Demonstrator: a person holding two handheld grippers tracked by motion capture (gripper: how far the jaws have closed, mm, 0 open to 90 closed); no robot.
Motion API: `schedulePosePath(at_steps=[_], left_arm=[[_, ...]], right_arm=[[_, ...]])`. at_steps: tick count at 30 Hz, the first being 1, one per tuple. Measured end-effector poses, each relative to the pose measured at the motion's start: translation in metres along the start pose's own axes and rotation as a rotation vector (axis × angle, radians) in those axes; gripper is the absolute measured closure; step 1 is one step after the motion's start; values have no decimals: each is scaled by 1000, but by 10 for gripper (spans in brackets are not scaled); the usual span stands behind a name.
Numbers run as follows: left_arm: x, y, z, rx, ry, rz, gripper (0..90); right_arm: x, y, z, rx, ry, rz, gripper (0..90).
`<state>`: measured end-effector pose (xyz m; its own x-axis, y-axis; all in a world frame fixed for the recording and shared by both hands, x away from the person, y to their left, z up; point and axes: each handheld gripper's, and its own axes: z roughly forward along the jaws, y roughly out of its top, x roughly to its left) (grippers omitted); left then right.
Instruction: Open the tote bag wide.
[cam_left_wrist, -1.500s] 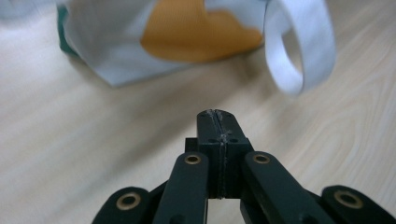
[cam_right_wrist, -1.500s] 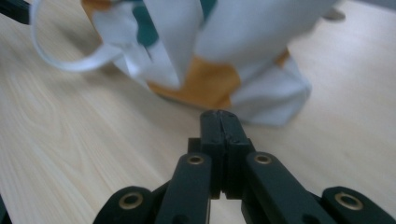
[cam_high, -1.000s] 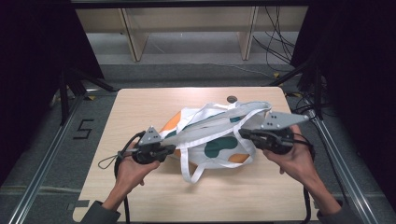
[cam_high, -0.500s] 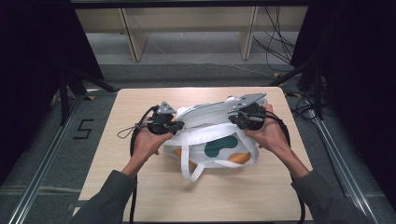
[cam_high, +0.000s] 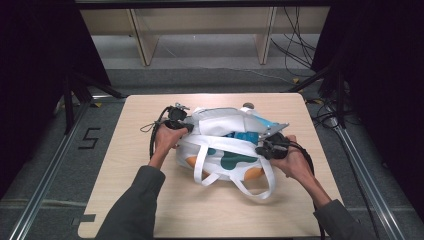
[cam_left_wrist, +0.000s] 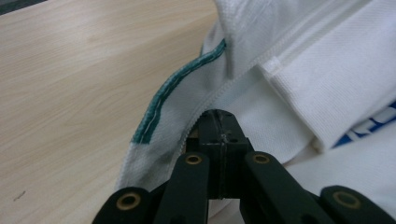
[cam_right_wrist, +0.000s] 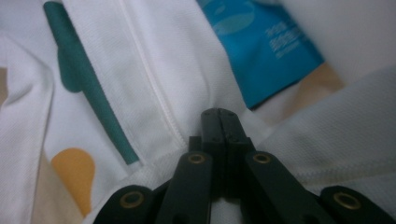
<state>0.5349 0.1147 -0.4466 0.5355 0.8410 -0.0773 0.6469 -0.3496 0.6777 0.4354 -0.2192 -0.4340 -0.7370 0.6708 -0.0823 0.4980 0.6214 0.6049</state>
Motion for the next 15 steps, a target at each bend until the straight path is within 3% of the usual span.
schedulePosePath(at_steps=[5, 7, 8, 9, 10, 11, 12, 13, 14, 15], left_arm=[[-7, 3, -5, 25, 24, 39, 894], [-8, 4, -14, 10, 23, 46, 891], [-15, 5, -21, -7, -11, 52, 890], [-15, 5, -21, -7, -11, 52, 890], [-27, 9, -27, -23, -37, 82, 892], [-33, 11, -28, -18, -23, 117, 892], [-33, 11, -28, -18, -23, 117, 893], [-35, 12, -29, -2, -15, 147, 893], [-37, 12, -28, -9, -21, 126, 892], [-35, 12, -28, -11, -21, 118, 892]], right_arm=[[2, -1, -2, -1, -4, -5, 900], [1, 10, -14, -47, 7, 0, 900], [0, 15, -17, -96, 20, -5, 900], [0, 15, -17, -96, 20, -5, 900], [-3, 29, -22, -125, 22, -33, 900], [-2, 36, -20, -145, 2, -33, 900], [-2, 36, -20, -145, 2, -33, 900], [-3, 43, -17, -140, -4, -42, 900], [-2, 55, -5, -111, -26, -43, 900], [-2, 55, -5, -111, -26, -43, 900]])
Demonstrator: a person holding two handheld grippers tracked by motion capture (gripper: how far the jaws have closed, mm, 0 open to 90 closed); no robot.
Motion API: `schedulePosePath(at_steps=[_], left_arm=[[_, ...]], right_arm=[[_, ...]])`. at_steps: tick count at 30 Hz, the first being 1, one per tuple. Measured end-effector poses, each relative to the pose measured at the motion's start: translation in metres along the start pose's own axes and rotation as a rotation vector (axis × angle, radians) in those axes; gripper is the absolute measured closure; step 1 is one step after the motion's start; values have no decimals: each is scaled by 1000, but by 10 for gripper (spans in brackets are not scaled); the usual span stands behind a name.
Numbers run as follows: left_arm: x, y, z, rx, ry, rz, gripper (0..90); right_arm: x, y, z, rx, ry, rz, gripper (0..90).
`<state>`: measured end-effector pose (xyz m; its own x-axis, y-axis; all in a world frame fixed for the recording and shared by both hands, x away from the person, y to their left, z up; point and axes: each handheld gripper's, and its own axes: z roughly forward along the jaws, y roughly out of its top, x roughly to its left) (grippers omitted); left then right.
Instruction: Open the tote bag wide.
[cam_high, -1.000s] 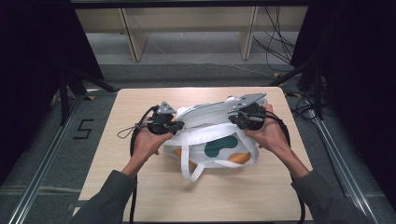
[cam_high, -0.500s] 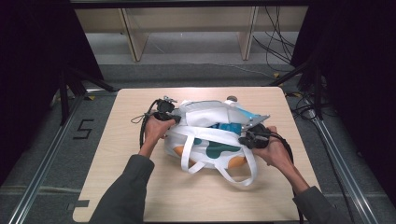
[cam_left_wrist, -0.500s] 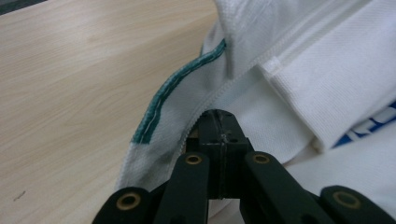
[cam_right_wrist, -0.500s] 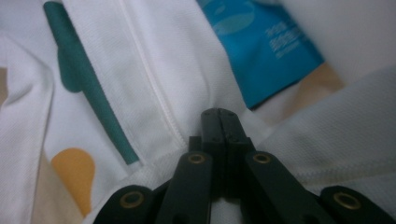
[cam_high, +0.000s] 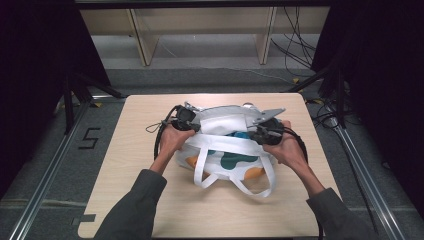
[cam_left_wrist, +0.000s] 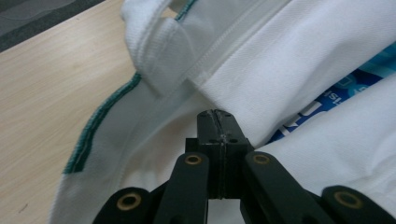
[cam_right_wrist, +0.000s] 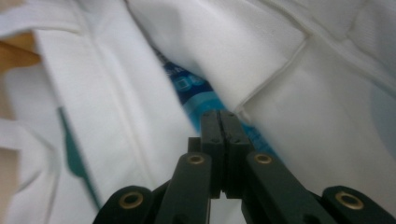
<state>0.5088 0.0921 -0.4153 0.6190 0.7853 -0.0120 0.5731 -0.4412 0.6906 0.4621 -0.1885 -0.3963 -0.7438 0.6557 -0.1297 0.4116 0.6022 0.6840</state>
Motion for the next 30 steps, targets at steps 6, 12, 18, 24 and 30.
schedulePosePath(at_steps=[6, 12, 18, 24, 30], left_arm=[[10, -2, 5, 7, -16, -36, 893], [7, -1, 19, 1, -14, -62, 894], [4, -1, 13, -19, -10, -68, 894], [-10, -12, -8, -57, -17, -4, 893], [-43, -32, -3, -6, -137, 93, 888]], right_arm=[[10, -1, 25, 95, 131, 13, 900], [53, -35, 17, 170, 323, -65, 900], [63, -30, 8, 194, 303, -54, 900], [26, 11, -4, 17, 133, -77, 900], [-3, 37, 48, 142, 53, -100, 900]])
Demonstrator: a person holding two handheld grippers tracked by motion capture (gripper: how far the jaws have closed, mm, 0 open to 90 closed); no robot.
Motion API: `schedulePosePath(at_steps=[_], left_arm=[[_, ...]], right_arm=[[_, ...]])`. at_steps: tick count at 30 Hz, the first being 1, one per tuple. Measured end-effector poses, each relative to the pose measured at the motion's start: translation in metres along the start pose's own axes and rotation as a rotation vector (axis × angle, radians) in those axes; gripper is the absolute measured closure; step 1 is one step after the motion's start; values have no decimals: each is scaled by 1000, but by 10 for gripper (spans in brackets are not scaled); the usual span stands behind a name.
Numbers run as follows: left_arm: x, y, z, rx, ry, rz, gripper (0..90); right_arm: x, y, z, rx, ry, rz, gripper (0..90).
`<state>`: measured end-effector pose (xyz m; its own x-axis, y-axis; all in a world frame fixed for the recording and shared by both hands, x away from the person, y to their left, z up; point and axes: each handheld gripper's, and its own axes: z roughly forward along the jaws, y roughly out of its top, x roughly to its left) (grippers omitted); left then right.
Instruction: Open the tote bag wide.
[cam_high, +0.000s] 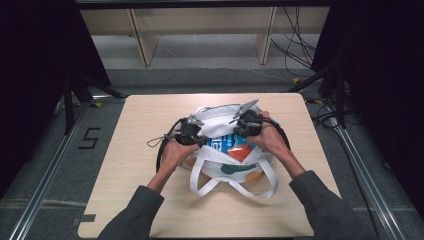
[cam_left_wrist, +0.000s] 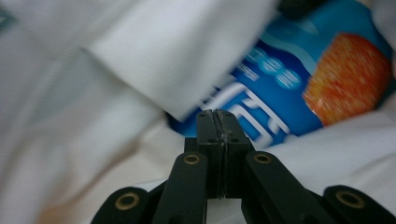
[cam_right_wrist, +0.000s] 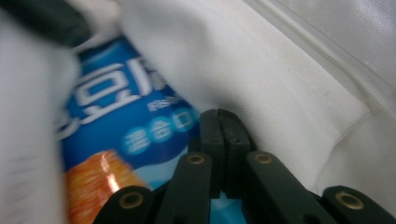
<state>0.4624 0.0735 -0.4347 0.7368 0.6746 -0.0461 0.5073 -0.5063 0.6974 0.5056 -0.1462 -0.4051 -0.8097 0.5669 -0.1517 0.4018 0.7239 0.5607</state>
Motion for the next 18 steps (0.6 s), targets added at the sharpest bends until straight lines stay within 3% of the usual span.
schedulePosePath(at_steps=[4, 5, 6, 7, 8, 10, 11, 12, 13, 16, 17, 18], left_arm=[[-9, -7, 2, 45, -3, 50, 894], [-13, -11, -1, 95, -30, 74, 893], [-13, -11, -1, 95, -30, 74, 894], [-16, -14, -4, 117, -44, 90, 894], [-24, -24, -5, 161, -73, 131, 894], [-28, -30, -5, 157, -59, 136, 895], [-35, -40, -2, 173, -55, 158, 895], [-35, -40, -2, 173, -55, 158, 895], [-38, -47, -1, 144, -59, 145, 895], [-35, -45, -4, 125, -62, 151, 894], [-34, -43, -5, 125, -59, 156, 893], [-35, -40, -7, 120, -39, 146, 890]], right_arm=[[-8, 8, 21, 40, -82, 6, 900], [-19, 11, 28, 39, -119, 46, 900], [-19, 11, 28, 39, -119, 46, 900], [-32, 13, 35, 66, -180, 98, 900], [-40, 11, 39, 64, -180, 133, 900], [-52, 4, 48, 63, -162, 223, 900], [-57, 0, 53, 75, -171, 241, 900], [-57, 0, 53, 75, -171, 241, 900], [-64, -9, 62, 132, -192, 274, 900], [-68, -12, 64, 128, -153, 300, 900], [-65, -7, 54, 118, -151, 299, 900], [-67, -7, 47, 93, -143, 264, 893]])
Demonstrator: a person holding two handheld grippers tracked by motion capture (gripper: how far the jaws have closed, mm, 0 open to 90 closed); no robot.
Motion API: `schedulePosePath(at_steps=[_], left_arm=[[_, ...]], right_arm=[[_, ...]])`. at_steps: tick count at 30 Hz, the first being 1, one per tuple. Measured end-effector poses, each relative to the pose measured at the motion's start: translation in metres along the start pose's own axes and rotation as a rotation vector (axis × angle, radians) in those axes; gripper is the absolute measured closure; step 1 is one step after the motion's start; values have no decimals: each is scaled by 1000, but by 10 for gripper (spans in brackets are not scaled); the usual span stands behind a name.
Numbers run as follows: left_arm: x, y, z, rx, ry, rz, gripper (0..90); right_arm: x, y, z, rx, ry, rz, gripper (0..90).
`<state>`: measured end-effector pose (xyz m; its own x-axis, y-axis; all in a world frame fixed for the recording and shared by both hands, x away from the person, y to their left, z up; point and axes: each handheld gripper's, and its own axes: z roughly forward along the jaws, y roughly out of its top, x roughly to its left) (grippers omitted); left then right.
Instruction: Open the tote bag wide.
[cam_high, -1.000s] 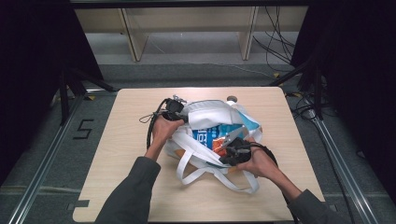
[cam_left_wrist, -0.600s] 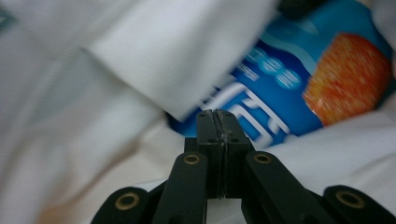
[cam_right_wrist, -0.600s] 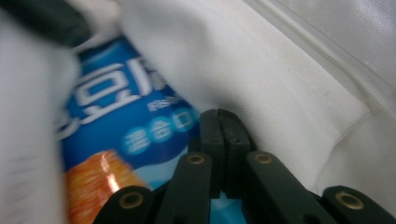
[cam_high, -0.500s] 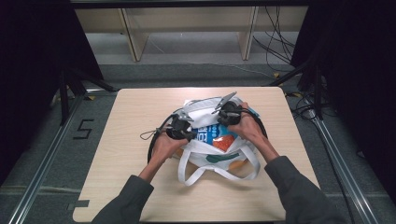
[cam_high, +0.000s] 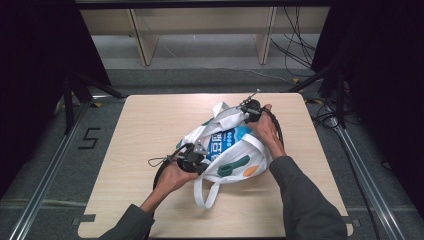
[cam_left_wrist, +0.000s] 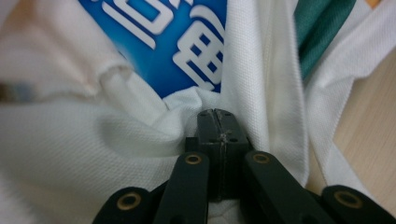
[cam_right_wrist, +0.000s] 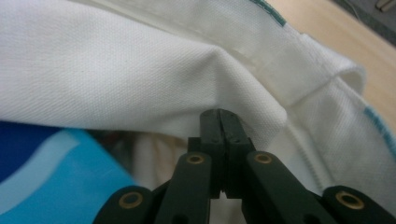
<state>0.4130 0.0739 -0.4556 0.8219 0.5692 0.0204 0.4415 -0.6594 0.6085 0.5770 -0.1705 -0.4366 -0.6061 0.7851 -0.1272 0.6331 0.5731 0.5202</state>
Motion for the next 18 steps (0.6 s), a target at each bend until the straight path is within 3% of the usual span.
schedulePosePath(at_steps=[2, 3, 6, 7, 8, 10, 12, 14, 16, 18], left_arm=[[4, 15, -8, -50, -9, -19, 878], [4, 15, -8, -50, -9, -19, 875], [12, 41, -13, -88, 22, -11, 877], [14, 48, -11, -93, 23, -18, 876], [23, 65, -6, -85, 43, -26, 877], [32, 79, 4, -75, 65, -51, 877], [44, 89, 16, -79, 93, -87, 879], [51, 92, 22, -81, 98, -103, 889], [62, 95, 31, -97, 91, -173, 891], [69, 95, 35, -90, 113, -188, 893]], right_arm=[[0, -1, -20, -55, 10, 10, 890], [0, -1, -20, -55, 10, 10, 890], [8, -6, -50, -132, 102, -33, 892], [16, -10, -59, -129, 135, -60, 892], [30, -18, -69, -109, 177, -115, 893], [40, -29, -77, -92, 190, -176, 898], [43, -41, -81, -65, 199, -204, 900], [43, -47, -81, -53, 205, -213, 900], [40, -63, -85, -58, 242, -198, 900], [39, -68, -87, -57, 254, -194, 900]])
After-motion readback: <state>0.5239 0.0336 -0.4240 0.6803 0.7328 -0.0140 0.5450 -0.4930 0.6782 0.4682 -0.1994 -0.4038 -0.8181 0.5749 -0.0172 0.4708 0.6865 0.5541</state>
